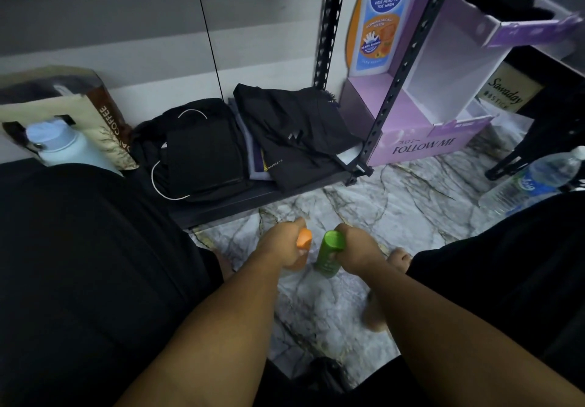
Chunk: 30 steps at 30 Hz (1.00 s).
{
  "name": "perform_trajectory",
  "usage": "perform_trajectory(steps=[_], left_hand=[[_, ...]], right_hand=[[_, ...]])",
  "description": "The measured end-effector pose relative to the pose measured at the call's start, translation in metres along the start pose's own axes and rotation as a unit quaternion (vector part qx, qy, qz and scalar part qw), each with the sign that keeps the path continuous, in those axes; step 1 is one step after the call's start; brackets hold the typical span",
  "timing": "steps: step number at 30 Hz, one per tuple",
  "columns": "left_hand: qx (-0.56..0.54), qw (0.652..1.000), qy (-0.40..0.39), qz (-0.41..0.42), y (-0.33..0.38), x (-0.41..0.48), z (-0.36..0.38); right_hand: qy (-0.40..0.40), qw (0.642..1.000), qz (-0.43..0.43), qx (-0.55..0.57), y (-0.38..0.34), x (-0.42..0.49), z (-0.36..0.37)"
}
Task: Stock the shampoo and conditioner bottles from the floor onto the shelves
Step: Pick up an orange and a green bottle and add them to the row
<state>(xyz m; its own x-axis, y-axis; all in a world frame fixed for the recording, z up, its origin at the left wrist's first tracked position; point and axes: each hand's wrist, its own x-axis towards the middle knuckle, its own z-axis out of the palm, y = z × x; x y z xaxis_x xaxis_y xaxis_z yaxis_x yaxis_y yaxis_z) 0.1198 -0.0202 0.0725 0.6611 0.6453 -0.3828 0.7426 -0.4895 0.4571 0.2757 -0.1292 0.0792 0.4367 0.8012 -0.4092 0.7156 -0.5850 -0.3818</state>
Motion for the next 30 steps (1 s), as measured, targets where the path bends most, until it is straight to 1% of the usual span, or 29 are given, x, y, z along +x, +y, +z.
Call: perform_trajectory(steps=[2, 4, 6, 8, 10, 12, 15, 17, 19, 22, 25, 27, 30], left_hand=[[-0.033, 0.999, 0.010, 0.000, -0.004, -0.001, -0.003], [-0.082, 0.996, 0.032, 0.002, -0.007, 0.000, -0.009], [-0.123, 0.991, 0.058, 0.006, -0.007, 0.000, -0.020], [-0.161, 0.984, 0.080, 0.007, -0.003, -0.001, -0.032], [-0.206, 0.973, 0.103, 0.004, 0.001, -0.003, -0.043], [-0.260, 0.955, 0.140, 0.004, 0.009, -0.006, -0.058], [-0.353, 0.908, 0.224, 0.030, 0.029, -0.014, -0.093], [-0.387, 0.878, 0.273, 0.071, 0.044, -0.021, -0.124], [-0.414, 0.847, 0.311, 0.122, 0.059, -0.028, -0.160], [-0.439, 0.808, 0.351, 0.175, 0.084, -0.042, -0.220], [-0.453, 0.774, 0.372, 0.241, 0.113, -0.061, -0.285], [-0.461, 0.749, 0.386, 0.277, 0.134, -0.072, -0.330], [-0.478, 0.718, 0.404, 0.306, 0.164, -0.087, -0.394]], right_hand=[[0.003, 1.000, -0.002, 0.007, -0.005, 0.001, -0.003], [0.026, 0.999, 0.000, 0.047, -0.012, 0.003, -0.006], [0.059, 0.990, 0.014, 0.131, -0.021, 0.004, -0.010], [0.088, 0.967, 0.025, 0.238, -0.031, 0.004, -0.015], [0.116, 0.929, 0.025, 0.351, -0.040, 0.002, -0.021], [0.142, 0.869, 0.017, 0.473, -0.053, -0.001, -0.034], [0.172, 0.784, -0.010, 0.596, -0.077, -0.006, -0.068], [0.192, 0.754, -0.050, 0.626, -0.097, -0.010, -0.099], [0.203, 0.738, -0.100, 0.635, -0.118, -0.018, -0.136], [0.213, 0.727, -0.191, 0.624, -0.151, -0.037, -0.200], [0.224, 0.716, -0.274, 0.602, -0.182, -0.055, -0.267], [0.231, 0.707, -0.306, 0.594, -0.203, -0.063, -0.309], [0.222, 0.697, -0.350, 0.586, -0.234, -0.072, -0.370]])
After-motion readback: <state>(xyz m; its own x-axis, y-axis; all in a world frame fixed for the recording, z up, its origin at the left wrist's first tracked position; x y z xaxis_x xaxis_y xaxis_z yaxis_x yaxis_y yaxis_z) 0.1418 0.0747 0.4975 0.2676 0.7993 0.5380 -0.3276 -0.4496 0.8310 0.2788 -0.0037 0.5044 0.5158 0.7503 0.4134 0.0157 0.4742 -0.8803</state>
